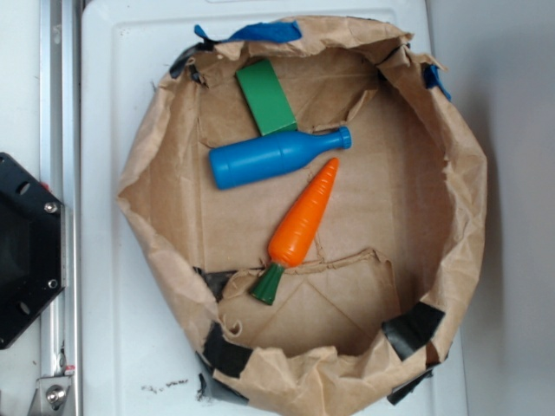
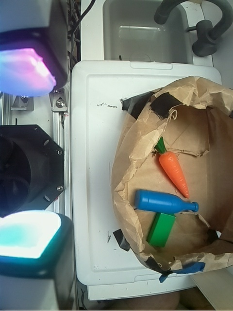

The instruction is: Grab the green block.

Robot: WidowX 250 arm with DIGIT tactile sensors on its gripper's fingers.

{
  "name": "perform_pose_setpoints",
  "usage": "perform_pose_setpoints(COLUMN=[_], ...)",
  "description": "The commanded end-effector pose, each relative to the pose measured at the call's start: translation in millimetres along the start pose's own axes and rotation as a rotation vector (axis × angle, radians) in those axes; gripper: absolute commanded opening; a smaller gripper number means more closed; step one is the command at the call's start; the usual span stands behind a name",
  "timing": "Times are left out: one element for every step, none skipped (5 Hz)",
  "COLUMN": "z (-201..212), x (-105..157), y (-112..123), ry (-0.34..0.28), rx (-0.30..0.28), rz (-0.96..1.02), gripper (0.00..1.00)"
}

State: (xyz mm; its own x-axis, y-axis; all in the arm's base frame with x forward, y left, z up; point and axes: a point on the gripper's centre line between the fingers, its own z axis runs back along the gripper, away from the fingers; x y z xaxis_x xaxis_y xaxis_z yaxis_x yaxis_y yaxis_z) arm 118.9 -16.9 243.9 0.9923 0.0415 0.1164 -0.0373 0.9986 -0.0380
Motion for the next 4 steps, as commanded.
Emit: perform_pose_setpoints(z=[0, -10, -21, -40], x=[0, 41, 63, 84], y=[0, 5, 11, 22], ry=[0.0, -0.033, -0.045, -0.078], rx=[0.0, 0.005, -0.026, -0.042], rz=[0.0, 0.0, -0.086, -0.313], gripper=[1.0, 1.0, 1.0, 1.0])
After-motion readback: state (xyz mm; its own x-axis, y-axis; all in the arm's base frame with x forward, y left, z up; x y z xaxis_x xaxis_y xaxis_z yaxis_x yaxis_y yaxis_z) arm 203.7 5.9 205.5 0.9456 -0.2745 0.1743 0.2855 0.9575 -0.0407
